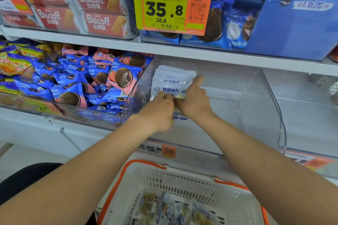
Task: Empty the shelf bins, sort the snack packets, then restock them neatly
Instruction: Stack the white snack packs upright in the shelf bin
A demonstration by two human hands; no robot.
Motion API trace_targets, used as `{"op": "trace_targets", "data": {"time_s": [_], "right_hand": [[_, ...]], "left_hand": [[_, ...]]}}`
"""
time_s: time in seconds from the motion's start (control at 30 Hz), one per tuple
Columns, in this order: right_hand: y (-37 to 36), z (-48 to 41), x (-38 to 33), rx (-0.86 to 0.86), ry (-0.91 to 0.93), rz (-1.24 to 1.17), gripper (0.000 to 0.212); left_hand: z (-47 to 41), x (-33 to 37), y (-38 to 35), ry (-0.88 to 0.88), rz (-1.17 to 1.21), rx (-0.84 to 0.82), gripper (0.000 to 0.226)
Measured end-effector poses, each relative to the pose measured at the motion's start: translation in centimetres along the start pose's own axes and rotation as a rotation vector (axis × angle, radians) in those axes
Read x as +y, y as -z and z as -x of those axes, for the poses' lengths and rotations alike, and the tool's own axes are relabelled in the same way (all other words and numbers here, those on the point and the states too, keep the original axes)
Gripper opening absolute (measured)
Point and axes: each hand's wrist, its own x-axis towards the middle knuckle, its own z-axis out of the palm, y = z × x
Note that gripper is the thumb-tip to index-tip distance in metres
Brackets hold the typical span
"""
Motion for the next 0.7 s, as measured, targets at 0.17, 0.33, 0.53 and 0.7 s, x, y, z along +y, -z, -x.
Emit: {"op": "trace_targets", "data": {"time_s": [0.17, 0.33, 0.53, 0.7], "right_hand": [[0.7, -0.6, 0.9, -0.059, -0.088, -0.072, 0.061], [1.1, -0.9, 1.4, -0.014, -0.018, 0.050, 0.054], [0.8, -0.9, 1.5, 0.069, 0.096, 0.147, 0.055], [1.0, -1.2, 1.8, -0.023, -0.118, -0.024, 0.075]], "left_hand": [[-0.2, 0.3, 0.1, 0.041, 0.071, -0.015, 0.049], [-0.4, -0.1, -0.1, 0.043, 0.145, -0.130, 0.060], [-0.1, -0.1, 0.4, 0.013, 0.207, -0.068, 0.069], [0.3, 0.2, 0.8, 0.001, 0.199, -0.093, 0.070]]}}
